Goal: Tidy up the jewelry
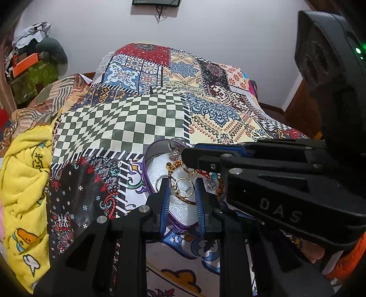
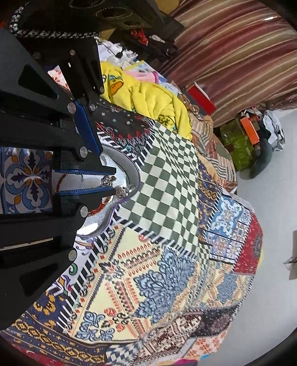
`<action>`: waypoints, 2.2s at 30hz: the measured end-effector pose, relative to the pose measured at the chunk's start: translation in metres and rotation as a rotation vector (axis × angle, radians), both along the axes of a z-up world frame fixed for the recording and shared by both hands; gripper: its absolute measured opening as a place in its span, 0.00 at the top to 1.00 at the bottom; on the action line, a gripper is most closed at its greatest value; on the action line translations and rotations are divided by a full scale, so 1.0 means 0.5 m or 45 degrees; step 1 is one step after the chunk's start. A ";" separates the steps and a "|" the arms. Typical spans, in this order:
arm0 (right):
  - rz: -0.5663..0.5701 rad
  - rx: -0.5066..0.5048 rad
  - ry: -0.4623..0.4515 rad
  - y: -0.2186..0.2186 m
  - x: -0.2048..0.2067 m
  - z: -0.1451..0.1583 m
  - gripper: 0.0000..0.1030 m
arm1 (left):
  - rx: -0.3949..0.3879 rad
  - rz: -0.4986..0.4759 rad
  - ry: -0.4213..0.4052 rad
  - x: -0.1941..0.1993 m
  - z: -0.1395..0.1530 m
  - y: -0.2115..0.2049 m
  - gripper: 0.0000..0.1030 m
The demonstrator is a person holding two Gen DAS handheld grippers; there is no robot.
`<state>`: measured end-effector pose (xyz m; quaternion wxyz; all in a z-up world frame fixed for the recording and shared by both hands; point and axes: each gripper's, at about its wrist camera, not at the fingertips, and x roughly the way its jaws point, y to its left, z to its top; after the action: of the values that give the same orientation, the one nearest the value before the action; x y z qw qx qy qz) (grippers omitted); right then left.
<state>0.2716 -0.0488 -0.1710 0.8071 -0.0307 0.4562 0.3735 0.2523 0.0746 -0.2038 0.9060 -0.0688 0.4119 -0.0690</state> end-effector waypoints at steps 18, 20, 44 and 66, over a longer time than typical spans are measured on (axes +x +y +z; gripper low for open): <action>-0.072 0.037 -0.190 -0.060 -0.066 0.122 0.90 | 0.045 0.041 -0.040 -0.037 0.056 0.004 0.77; -0.087 0.055 -0.233 -0.076 -0.087 0.154 0.90 | 0.050 0.052 -0.067 -0.052 0.080 0.005 0.77; -0.370 0.355 -0.976 -0.233 -0.501 0.457 0.38 | 0.125 0.161 -0.892 -0.505 0.504 -0.115 0.47; -0.518 0.295 -1.029 -0.253 -0.542 0.425 0.00 | 0.175 0.285 -0.938 -0.577 0.496 -0.145 0.01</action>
<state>0.0006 -0.1752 0.0414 0.9751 0.0068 0.0573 0.2140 -0.0364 0.0022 0.0439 0.9976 -0.0229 0.0525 0.0379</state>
